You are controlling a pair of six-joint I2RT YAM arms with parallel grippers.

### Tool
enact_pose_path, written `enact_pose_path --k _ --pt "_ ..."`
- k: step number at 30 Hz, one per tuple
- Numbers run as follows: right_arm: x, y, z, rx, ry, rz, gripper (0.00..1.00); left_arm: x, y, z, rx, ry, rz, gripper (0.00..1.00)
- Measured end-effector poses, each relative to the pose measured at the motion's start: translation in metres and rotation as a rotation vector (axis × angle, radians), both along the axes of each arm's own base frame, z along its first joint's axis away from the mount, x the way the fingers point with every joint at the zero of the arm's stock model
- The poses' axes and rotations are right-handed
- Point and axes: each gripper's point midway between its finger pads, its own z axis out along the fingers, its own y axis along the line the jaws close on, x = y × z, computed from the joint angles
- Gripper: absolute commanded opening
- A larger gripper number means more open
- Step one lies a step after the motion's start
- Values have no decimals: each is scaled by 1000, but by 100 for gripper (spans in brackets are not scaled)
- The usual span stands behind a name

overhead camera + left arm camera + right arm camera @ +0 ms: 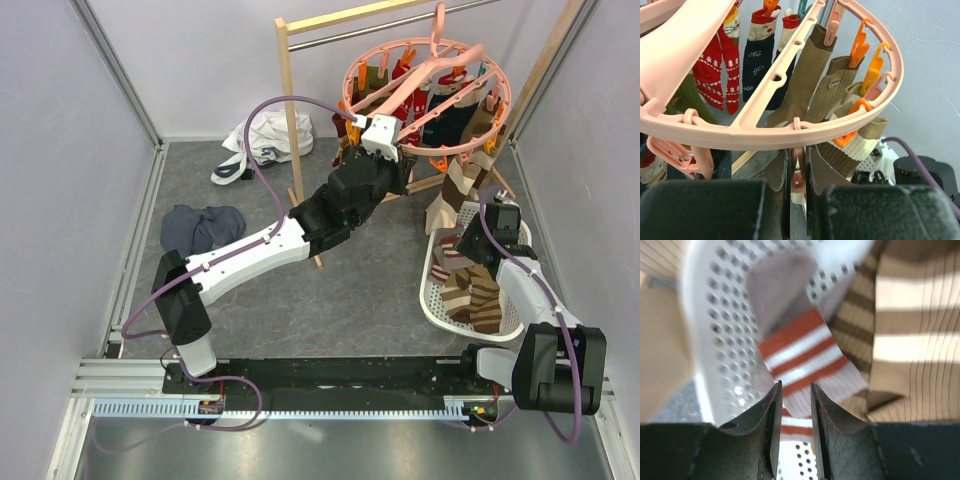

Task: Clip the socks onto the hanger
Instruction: Pick up the sock from the bin.

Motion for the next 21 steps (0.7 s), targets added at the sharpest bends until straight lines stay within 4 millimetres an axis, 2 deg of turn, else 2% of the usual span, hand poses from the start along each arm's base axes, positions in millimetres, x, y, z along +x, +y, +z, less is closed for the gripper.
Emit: enact_pose_path --k 3,5,8,13,15,17,18,21 --pt "15 -2 11 -14 -26 12 36 0 0 0 0 0 0 2" --pt "23 -3 9 -16 -19 15 36 0 0 0 0 0 0 2" --pt "28 -4 -6 -15 26 20 37 0 0 0 0 0 0 2" --pt "22 -3 -41 -3 137 22 34 0 0 0 0 0 0 2" --pt "21 -2 -48 1 157 24 27 0 0 0 0 0 0 2" --pt "22 -3 -49 -2 155 28 20 0 0 0 0 0 0 2" --pt "22 -3 -49 -4 156 29 11 0 0 0 0 0 0 2" --pt "22 -3 -49 -7 156 31 0 0 0 0 0 0 0 2"
